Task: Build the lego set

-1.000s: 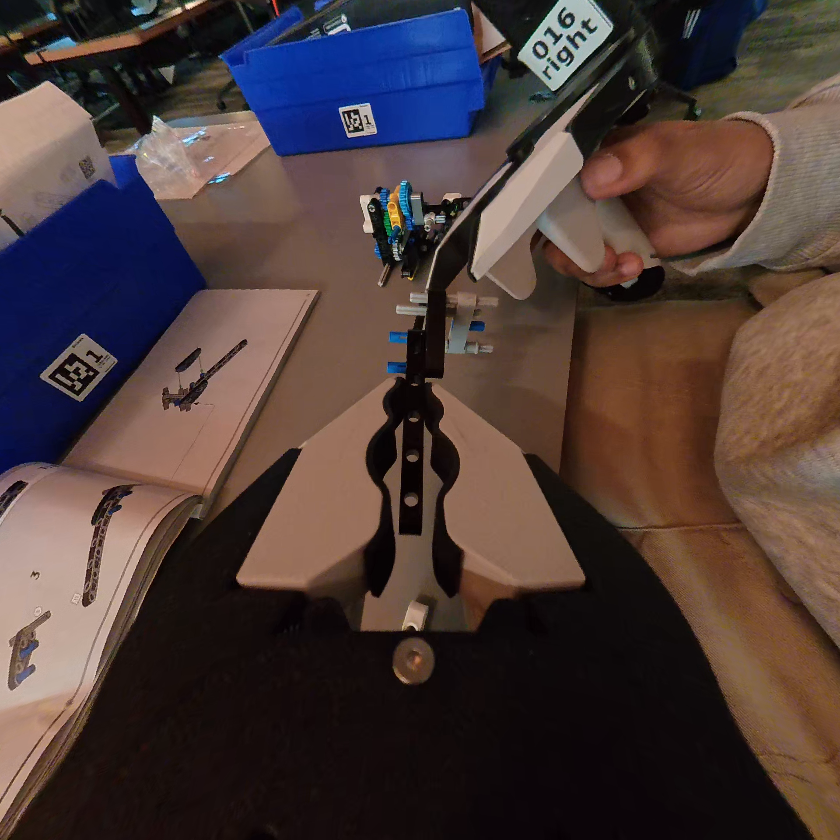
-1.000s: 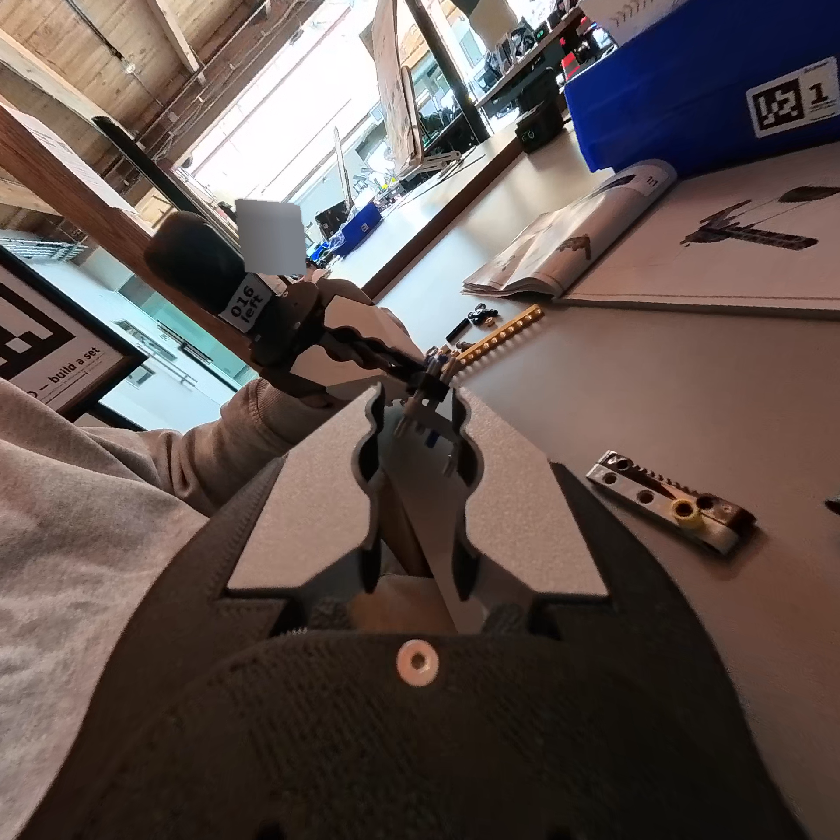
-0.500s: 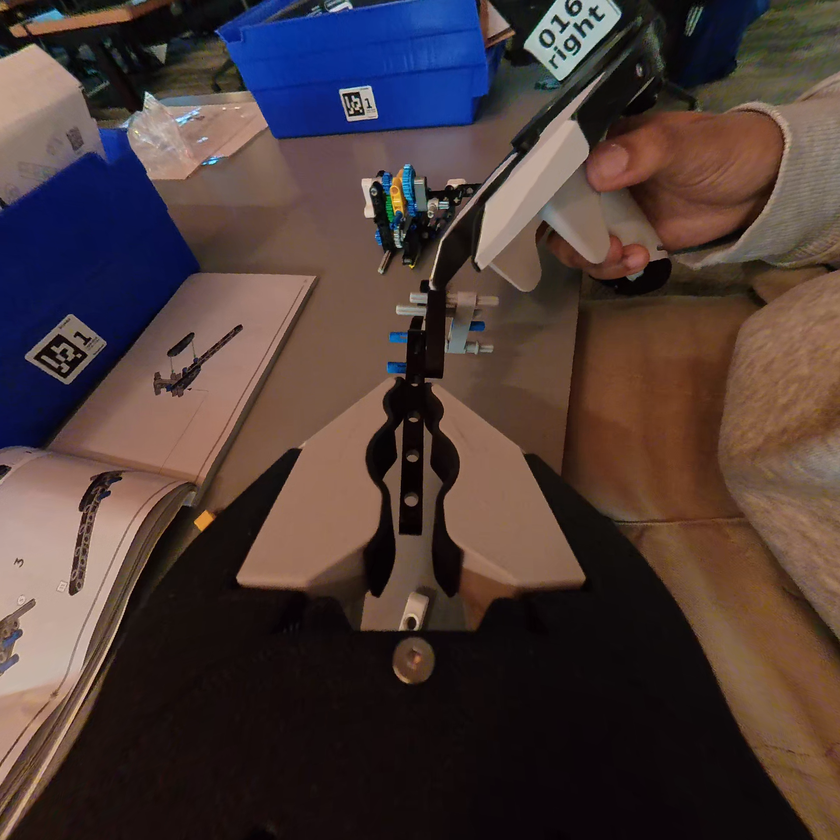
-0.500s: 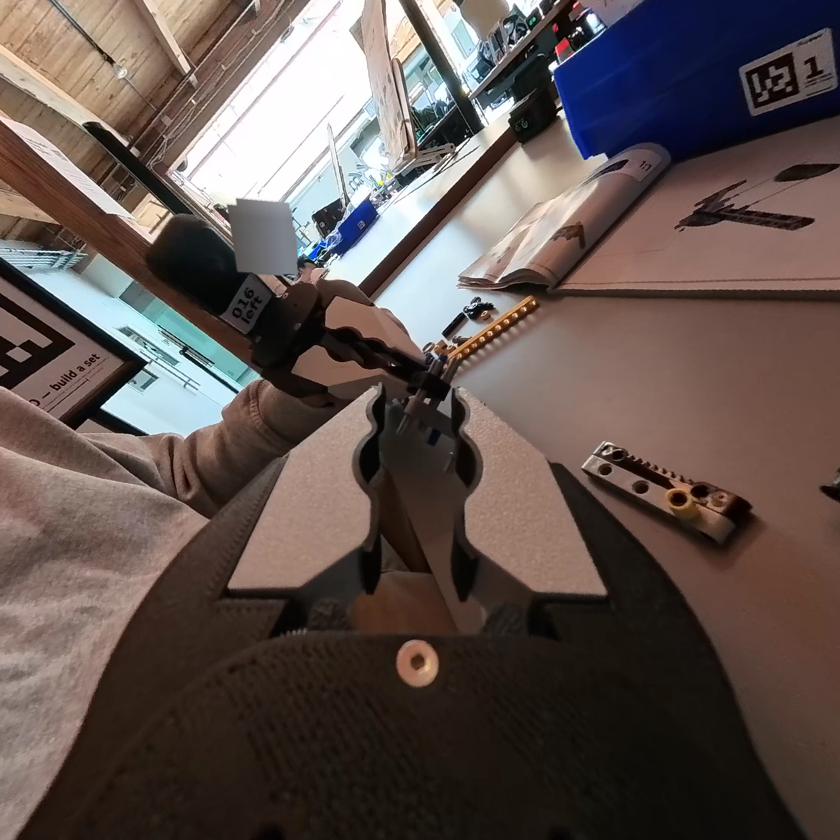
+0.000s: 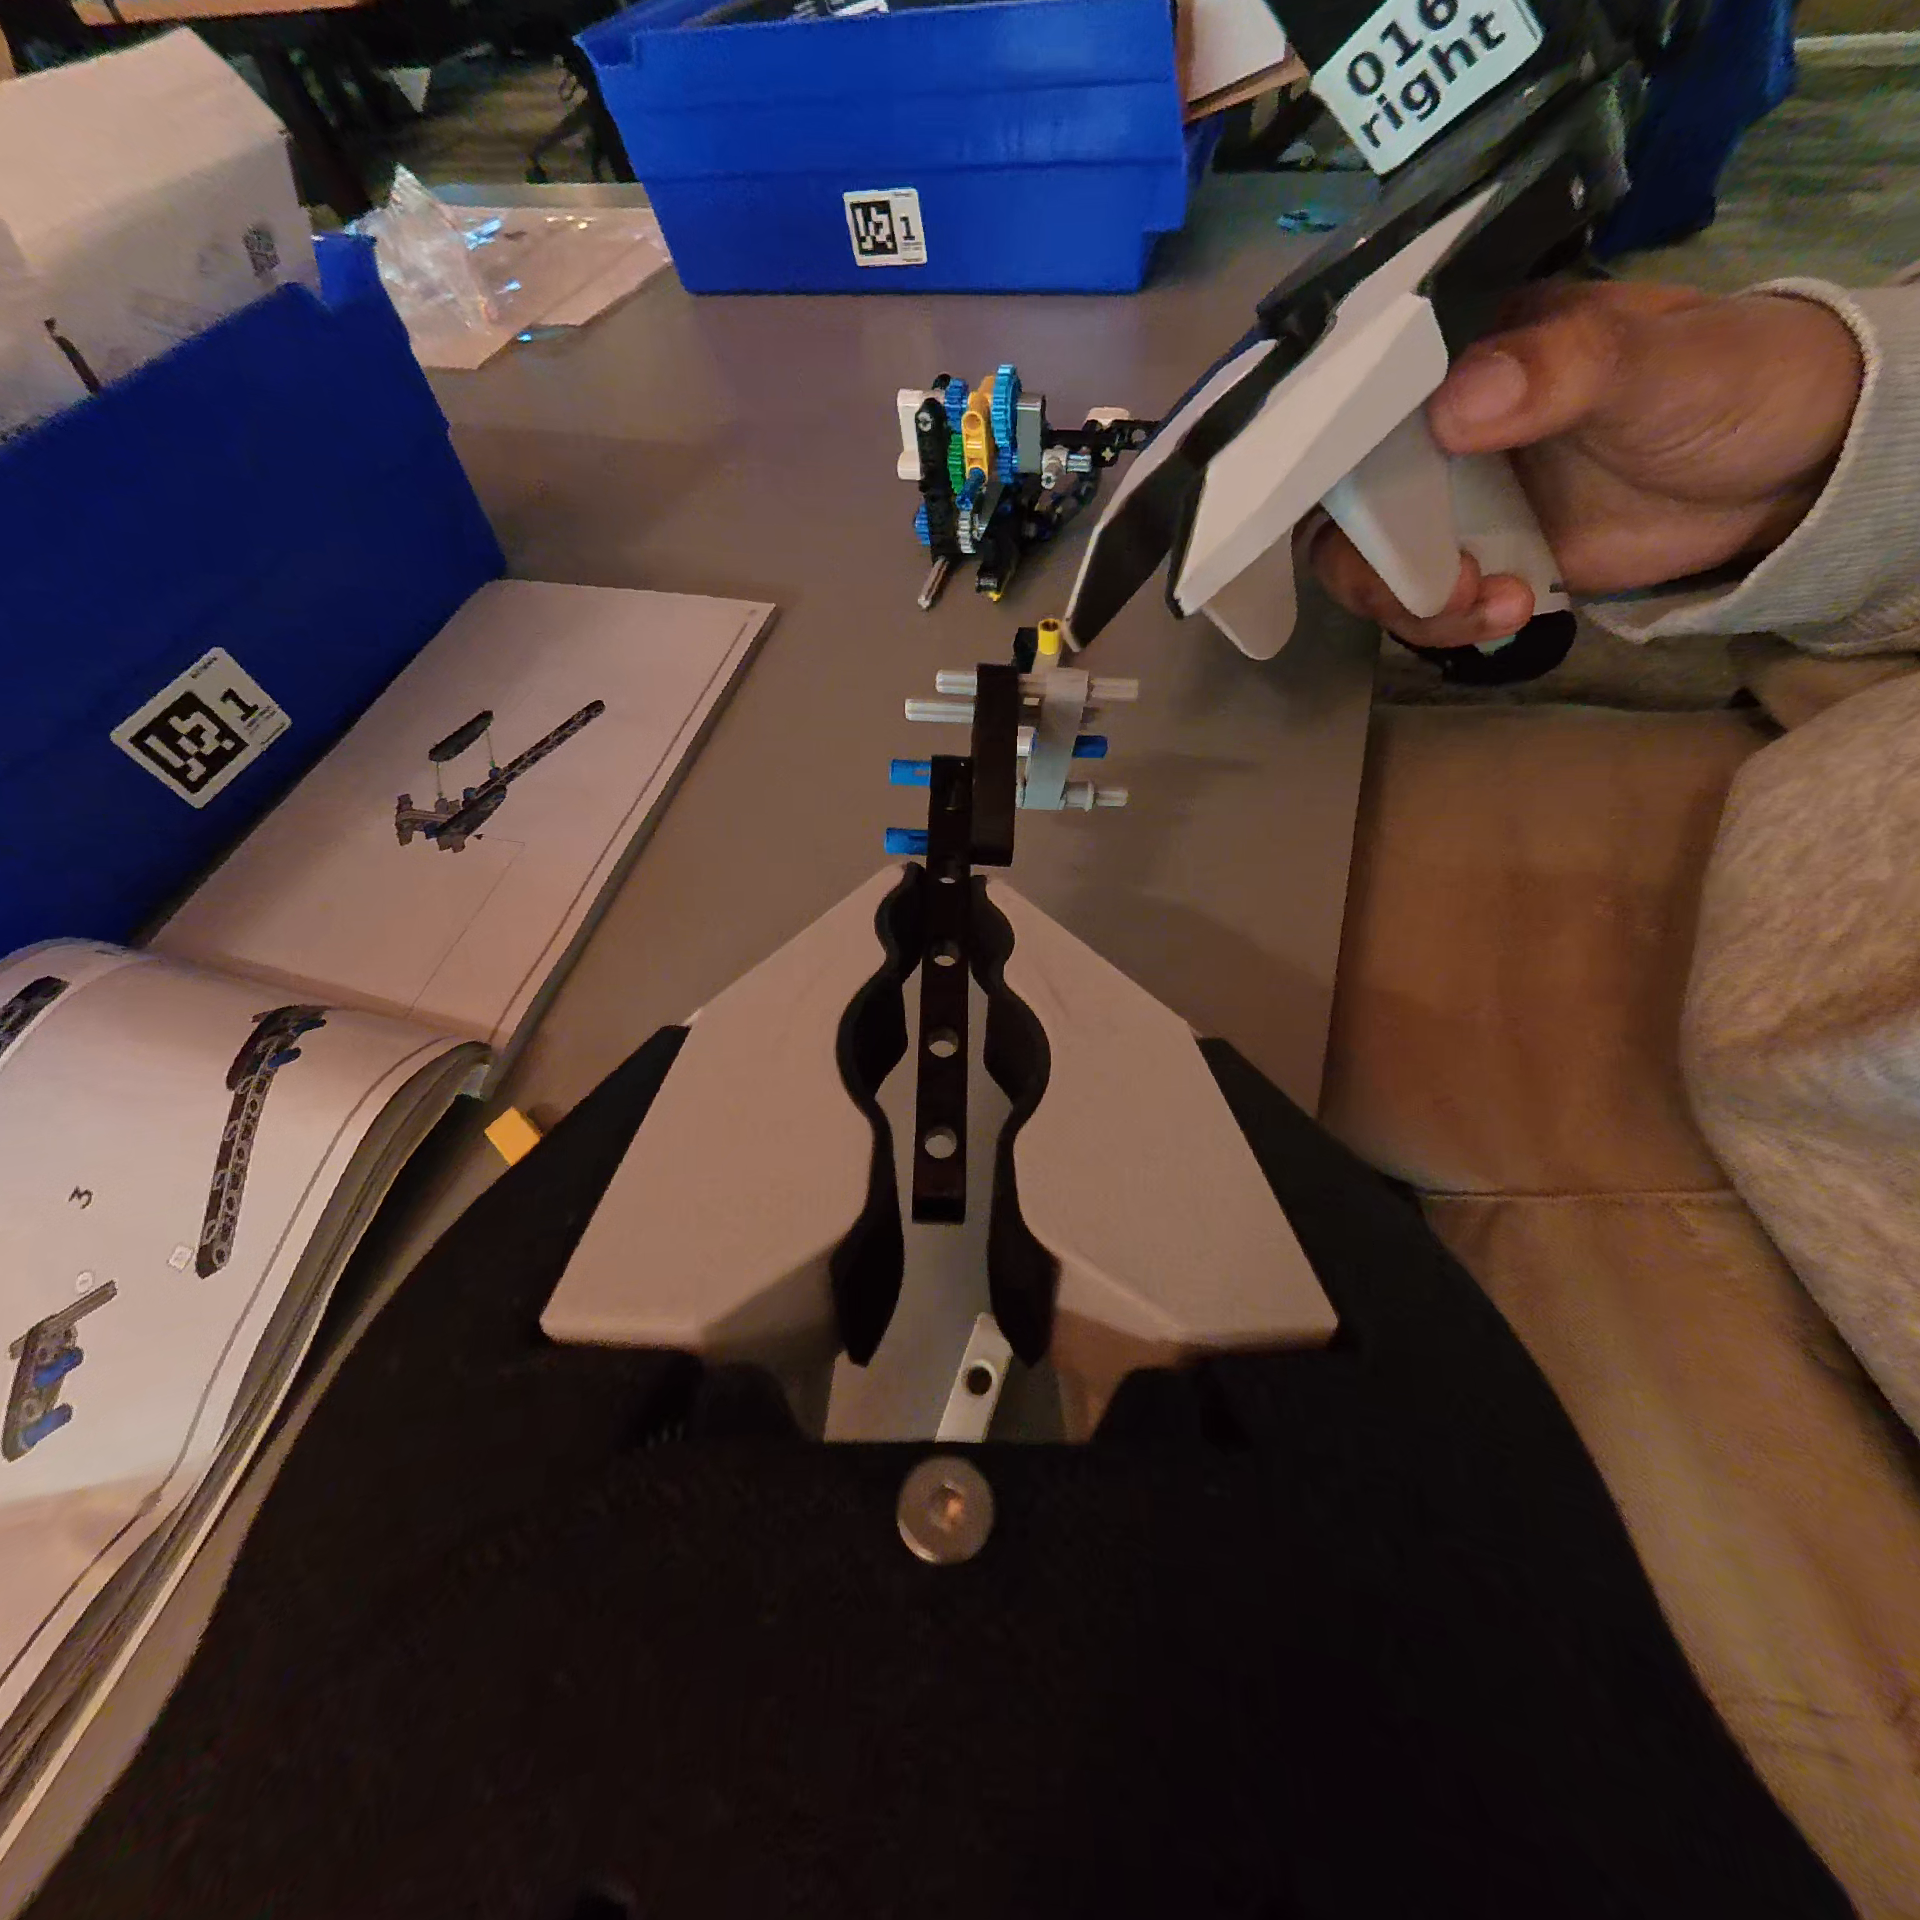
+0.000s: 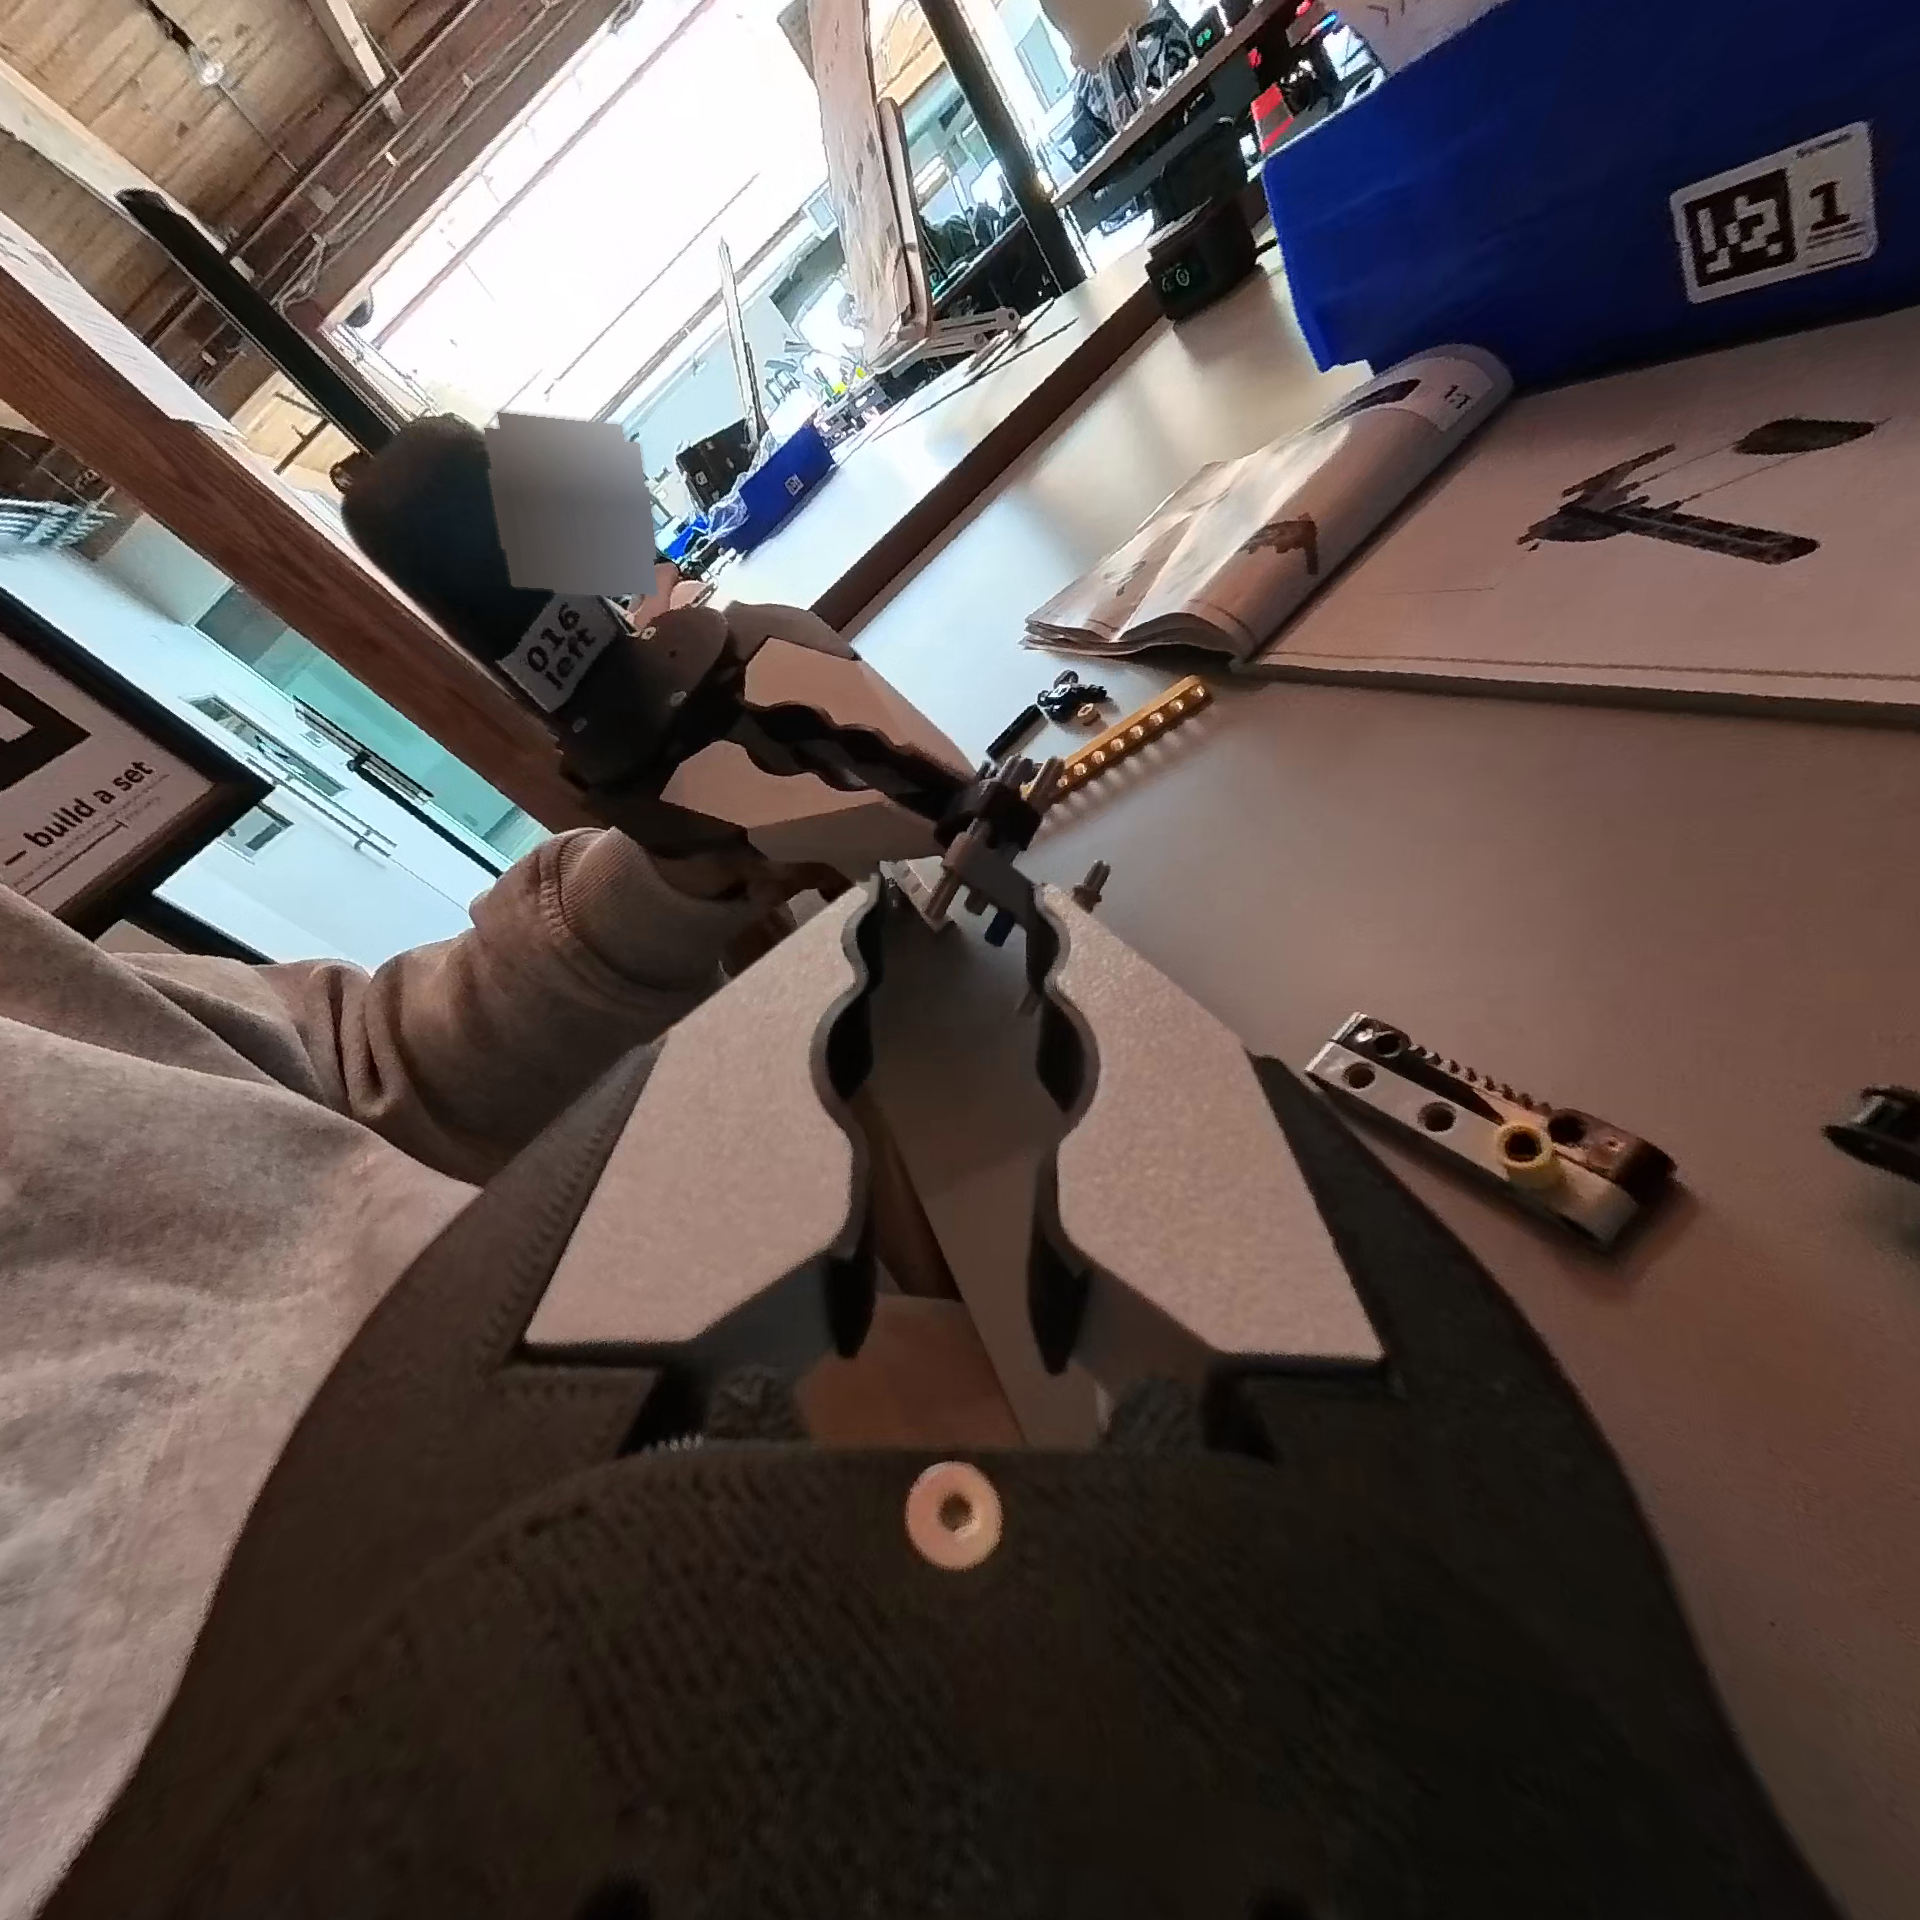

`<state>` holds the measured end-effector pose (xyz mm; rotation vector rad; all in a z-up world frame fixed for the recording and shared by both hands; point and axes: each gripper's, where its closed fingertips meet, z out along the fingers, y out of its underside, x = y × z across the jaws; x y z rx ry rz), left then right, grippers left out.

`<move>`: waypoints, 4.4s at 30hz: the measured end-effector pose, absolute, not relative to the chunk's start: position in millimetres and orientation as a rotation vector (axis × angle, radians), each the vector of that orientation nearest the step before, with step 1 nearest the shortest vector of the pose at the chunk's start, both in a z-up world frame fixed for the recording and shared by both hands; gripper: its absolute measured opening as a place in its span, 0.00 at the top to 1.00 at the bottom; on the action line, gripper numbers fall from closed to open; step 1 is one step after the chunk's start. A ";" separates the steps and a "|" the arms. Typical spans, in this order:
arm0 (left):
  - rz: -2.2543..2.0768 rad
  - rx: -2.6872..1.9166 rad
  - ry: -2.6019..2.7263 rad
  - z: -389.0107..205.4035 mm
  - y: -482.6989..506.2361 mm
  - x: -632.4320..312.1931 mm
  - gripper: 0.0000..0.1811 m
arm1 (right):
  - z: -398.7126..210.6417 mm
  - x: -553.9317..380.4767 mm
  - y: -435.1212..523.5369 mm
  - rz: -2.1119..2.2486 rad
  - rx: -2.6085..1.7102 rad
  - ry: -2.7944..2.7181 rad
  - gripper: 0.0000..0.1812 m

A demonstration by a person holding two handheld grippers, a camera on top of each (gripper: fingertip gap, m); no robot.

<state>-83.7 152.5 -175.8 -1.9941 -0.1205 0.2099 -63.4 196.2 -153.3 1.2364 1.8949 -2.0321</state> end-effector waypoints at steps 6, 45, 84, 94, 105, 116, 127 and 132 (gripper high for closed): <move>0.209 -2.001 -0.140 -176.8 150.7 -85.9 0.97 | -156.2 -60.8 193.3 -2.011 1.215 1.940 0.87; 0.181 -2.016 -0.097 -178.6 153.5 -75.8 0.97 | -168.0 -56.3 183.0 -1.936 1.208 2.017 0.98; -0.057 -1.820 -0.012 -137.5 147.1 -46.4 0.97 | -141.1 -55.1 196.3 -1.920 1.211 1.485 0.88; -0.029 -1.798 -0.006 -128.9 150.2 -47.1 0.97 | -139.0 -43.4 185.2 -1.739 1.158 1.196 0.90; -0.038 -1.800 0.006 -130.6 152.3 -44.6 0.97 | -135.0 -39.8 181.9 -1.699 1.095 1.093 0.93; -0.044 -1.798 0.016 -129.2 150.2 -42.9 0.97 | -136.4 -40.7 179.6 -1.694 1.110 1.083 0.94; -0.060 -1.795 0.022 -128.6 150.9 -40.5 0.97 | -137.5 -41.1 180.3 -1.691 1.116 1.071 0.97; -0.065 -1.796 0.026 -128.5 151.0 -39.3 0.97 | -138.2 -40.6 180.2 -1.688 1.116 1.076 0.98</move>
